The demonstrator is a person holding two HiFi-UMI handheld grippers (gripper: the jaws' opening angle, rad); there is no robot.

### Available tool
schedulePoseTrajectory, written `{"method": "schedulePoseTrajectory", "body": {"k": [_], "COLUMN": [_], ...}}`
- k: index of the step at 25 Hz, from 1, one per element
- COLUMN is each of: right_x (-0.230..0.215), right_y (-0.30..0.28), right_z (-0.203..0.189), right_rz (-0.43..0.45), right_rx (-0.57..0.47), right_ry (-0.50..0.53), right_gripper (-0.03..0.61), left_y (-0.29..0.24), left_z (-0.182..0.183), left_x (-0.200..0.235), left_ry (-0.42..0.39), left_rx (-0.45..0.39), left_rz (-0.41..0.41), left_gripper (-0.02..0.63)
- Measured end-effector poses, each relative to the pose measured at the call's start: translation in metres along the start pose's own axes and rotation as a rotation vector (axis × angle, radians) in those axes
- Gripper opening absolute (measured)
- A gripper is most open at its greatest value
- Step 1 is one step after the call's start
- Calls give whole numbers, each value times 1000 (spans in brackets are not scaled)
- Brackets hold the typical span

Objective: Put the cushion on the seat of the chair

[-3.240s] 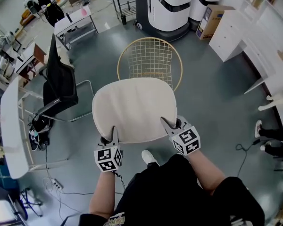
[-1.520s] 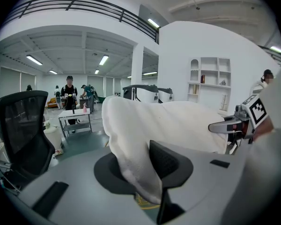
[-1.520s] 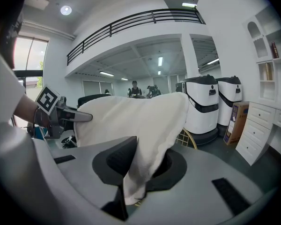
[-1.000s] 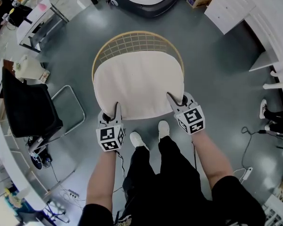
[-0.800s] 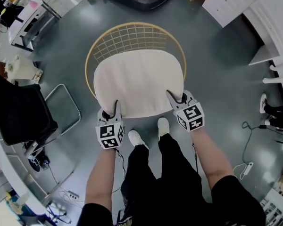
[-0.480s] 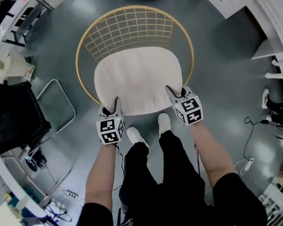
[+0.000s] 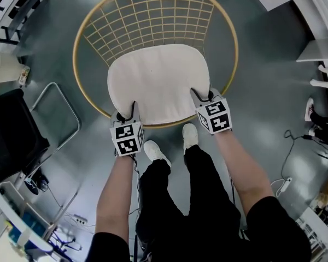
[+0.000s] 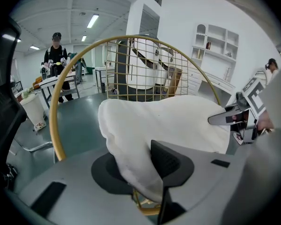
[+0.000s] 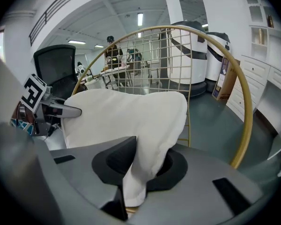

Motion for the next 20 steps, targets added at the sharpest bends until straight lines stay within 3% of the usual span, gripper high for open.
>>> {"method": "schedulePoseTrajectory", "body": {"k": [13,14,15,20], "right_x": [-9,-10,-11,-10], "right_y": [-31,-32,-33,-34], "right_z": [-11,-12,-12,-12], "right_rz": [-91,-98,-104,-111], "right_rx": [100,102,104,103], "right_ry": [-60,-68,-76,-95], "right_gripper": [77,77,77,83], "left_y": [-10,-9,-10,-4], "left_z": [-9,-11,-14,-22], "left_x": [10,13,16,29], "left_ry": [32,28,26,18], "left_rx": [17,34,56,79], "left_rz": [104,126,144,218], "left_gripper": [194,245,337,351]}}
Point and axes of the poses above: the fingertips, and each gripper's own axes: y backward along the fingers, x to its left, z out of its top, the point moved 2 cm from there along y, backward along the fingers, and after that the axes turned 8 degrees about x, right-handed, at the moved point
